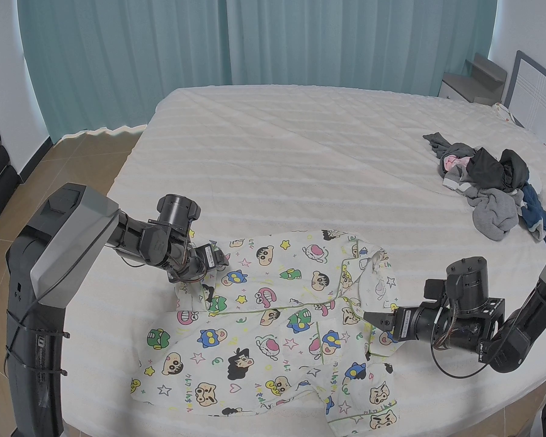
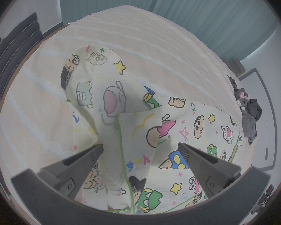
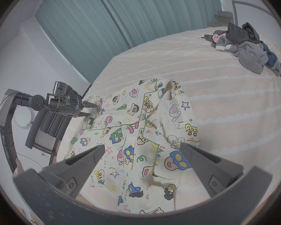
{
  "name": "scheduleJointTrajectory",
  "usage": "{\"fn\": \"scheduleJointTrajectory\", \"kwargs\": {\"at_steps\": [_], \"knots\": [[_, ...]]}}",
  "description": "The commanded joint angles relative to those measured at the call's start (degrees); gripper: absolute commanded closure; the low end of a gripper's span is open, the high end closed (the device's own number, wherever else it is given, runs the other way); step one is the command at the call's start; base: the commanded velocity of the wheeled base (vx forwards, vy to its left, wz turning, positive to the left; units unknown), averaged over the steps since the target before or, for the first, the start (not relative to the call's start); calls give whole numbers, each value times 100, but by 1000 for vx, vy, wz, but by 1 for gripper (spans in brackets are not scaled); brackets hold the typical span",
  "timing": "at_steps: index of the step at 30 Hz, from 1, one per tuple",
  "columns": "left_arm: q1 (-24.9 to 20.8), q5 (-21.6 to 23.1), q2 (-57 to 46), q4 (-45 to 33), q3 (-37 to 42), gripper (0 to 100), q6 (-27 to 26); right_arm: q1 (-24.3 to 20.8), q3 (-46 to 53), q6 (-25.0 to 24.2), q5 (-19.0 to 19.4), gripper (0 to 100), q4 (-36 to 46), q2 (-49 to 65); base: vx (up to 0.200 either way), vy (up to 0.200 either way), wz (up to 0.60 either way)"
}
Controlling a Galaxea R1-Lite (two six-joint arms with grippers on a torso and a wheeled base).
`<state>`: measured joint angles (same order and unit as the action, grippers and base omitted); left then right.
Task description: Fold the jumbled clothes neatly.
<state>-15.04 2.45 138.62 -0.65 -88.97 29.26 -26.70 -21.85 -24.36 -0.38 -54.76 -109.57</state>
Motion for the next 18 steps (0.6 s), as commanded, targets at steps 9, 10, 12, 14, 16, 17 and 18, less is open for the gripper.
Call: {"fn": "scheduleJointTrajectory", "kwargs": {"at_steps": [9,10,12,14,16,17,18], "knots": [[-7,-52,42,91,-15,100,36,-2,40,1,-6,0,0,-12,0,0,0],[1,-78,34,91,11,100,27,-2,49,1,-6,0,0,-12,0,0,0],[10,-122,25,82,29,100,27,-2,49,1,-6,0,0,-12,0,0,0],[10,-271,-19,82,152,100,36,-2,58,1,-6,0,-8,-3,0,0,0],[28,-359,-63,91,257,100,27,7,66,1,-6,0,-35,-12,0,0,0],[28,-359,-63,91,266,100,27,7,66,1,-6,0,-44,-12,0,0,0],[28,-359,-63,91,266,100,27,7,66,1,-6,0,-44,-12,0,0,0]]}}
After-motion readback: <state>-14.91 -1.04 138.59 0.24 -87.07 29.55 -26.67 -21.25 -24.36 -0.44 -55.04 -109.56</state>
